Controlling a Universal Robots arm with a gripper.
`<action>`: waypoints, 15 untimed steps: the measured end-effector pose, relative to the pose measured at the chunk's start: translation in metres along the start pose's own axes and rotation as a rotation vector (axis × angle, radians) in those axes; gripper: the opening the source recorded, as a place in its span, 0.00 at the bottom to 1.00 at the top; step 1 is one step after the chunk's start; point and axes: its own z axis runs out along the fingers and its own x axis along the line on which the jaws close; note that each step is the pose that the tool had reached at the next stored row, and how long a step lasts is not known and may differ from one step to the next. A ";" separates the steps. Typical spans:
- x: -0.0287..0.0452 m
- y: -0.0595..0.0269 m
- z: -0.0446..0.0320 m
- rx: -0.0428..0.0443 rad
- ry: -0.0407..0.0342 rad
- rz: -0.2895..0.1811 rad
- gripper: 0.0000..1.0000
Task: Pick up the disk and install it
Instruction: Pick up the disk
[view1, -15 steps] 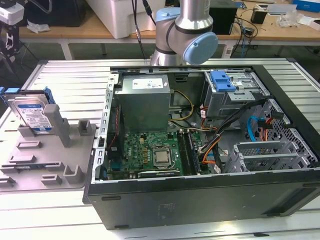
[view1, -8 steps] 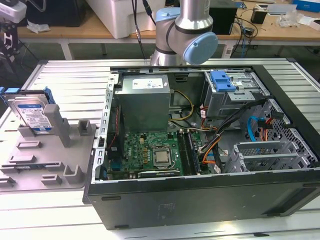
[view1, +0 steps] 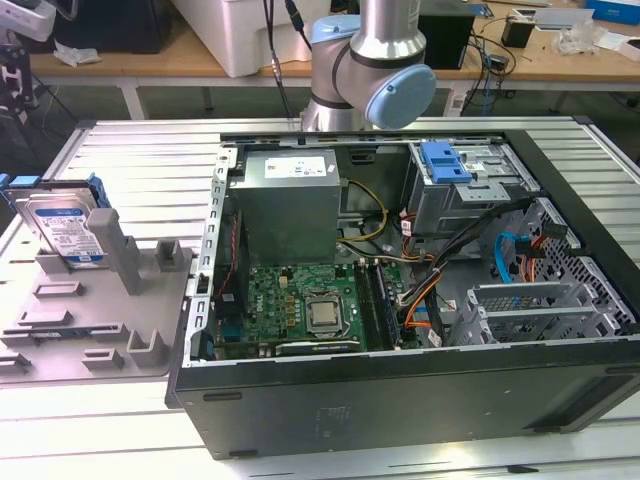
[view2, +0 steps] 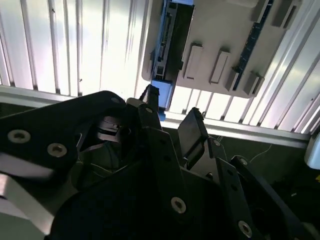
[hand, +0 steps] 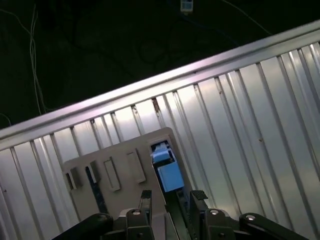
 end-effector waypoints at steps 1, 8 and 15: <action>0.0000 0.0000 0.0001 0.0006 0.0004 -0.019 0.44; -0.0003 0.0001 0.0015 0.0068 0.0035 -0.191 0.44; -0.0003 0.0001 0.0015 0.0075 0.0039 -0.210 0.44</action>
